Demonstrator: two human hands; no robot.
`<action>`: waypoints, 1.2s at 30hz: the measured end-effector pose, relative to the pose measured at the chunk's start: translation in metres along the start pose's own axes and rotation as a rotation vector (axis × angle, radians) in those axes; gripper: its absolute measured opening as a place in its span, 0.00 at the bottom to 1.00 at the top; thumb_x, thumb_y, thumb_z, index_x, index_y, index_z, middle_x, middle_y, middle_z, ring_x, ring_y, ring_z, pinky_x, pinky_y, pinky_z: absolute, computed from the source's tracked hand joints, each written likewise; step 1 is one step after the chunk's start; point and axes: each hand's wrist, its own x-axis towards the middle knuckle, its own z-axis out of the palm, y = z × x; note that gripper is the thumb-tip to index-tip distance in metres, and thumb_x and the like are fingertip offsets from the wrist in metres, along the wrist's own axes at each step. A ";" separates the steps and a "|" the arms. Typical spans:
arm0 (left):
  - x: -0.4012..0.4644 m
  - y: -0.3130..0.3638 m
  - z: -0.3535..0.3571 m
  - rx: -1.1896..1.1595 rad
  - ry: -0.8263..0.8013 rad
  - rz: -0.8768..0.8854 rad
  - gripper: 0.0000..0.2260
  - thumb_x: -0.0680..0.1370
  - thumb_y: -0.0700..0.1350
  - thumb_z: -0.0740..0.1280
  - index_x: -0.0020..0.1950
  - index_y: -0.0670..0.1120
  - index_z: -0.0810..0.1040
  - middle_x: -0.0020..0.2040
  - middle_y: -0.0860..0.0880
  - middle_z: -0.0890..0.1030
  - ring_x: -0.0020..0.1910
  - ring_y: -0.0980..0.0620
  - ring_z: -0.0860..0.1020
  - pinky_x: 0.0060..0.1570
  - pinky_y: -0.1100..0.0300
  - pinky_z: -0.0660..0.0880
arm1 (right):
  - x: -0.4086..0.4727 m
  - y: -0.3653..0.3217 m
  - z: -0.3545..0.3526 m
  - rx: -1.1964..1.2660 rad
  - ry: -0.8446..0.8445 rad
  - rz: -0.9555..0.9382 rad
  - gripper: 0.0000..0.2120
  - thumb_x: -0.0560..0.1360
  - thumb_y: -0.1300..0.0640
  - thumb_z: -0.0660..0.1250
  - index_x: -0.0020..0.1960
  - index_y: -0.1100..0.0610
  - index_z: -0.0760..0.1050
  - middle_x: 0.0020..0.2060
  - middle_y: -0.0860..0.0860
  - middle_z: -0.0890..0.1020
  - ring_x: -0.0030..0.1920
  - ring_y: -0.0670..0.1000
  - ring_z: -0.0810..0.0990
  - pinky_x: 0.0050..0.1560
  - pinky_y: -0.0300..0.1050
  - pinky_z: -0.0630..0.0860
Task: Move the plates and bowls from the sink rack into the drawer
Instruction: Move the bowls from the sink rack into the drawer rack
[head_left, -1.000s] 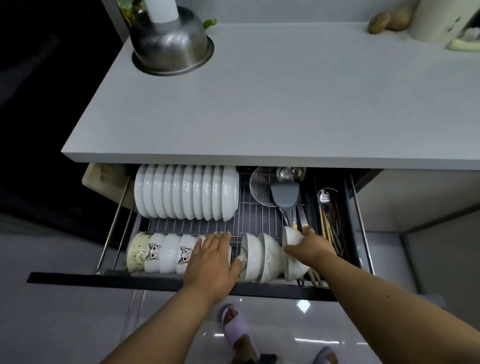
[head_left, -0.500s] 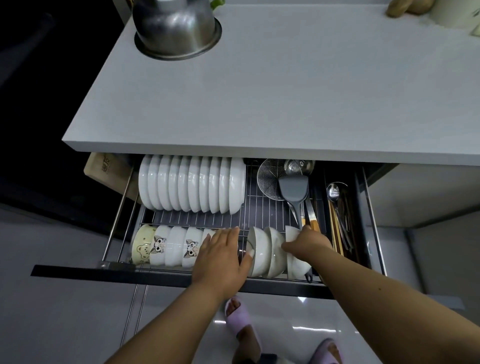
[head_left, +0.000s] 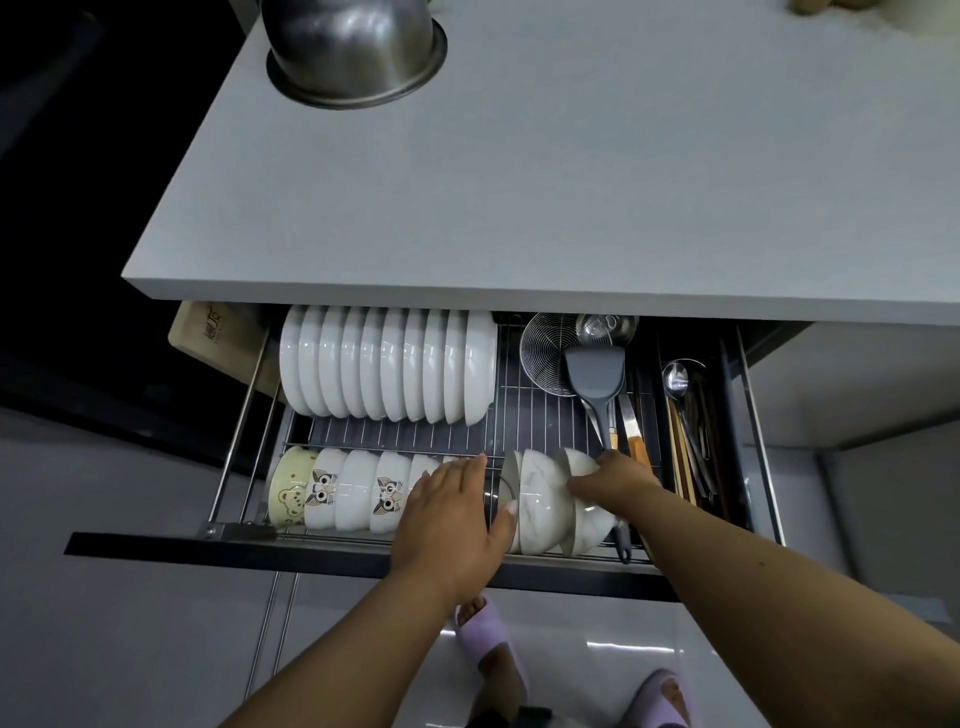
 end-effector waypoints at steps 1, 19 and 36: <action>0.000 0.000 0.000 -0.002 0.003 0.001 0.28 0.79 0.60 0.53 0.76 0.47 0.57 0.73 0.49 0.65 0.72 0.50 0.61 0.72 0.57 0.55 | 0.000 -0.002 0.001 -0.006 -0.002 0.005 0.30 0.68 0.45 0.69 0.65 0.57 0.69 0.48 0.52 0.77 0.47 0.53 0.78 0.45 0.45 0.78; 0.000 0.001 -0.002 -0.019 -0.020 -0.027 0.29 0.80 0.60 0.53 0.77 0.48 0.56 0.73 0.49 0.65 0.72 0.51 0.62 0.71 0.56 0.58 | -0.001 0.008 0.015 0.011 0.157 0.103 0.30 0.69 0.48 0.65 0.67 0.57 0.63 0.51 0.55 0.77 0.43 0.54 0.75 0.37 0.43 0.71; 0.000 0.001 0.001 -0.017 -0.013 -0.039 0.28 0.79 0.60 0.53 0.77 0.49 0.56 0.72 0.50 0.66 0.71 0.51 0.63 0.70 0.57 0.60 | 0.006 0.007 0.018 0.014 0.048 0.096 0.36 0.65 0.42 0.69 0.68 0.55 0.64 0.54 0.52 0.77 0.46 0.52 0.74 0.42 0.45 0.73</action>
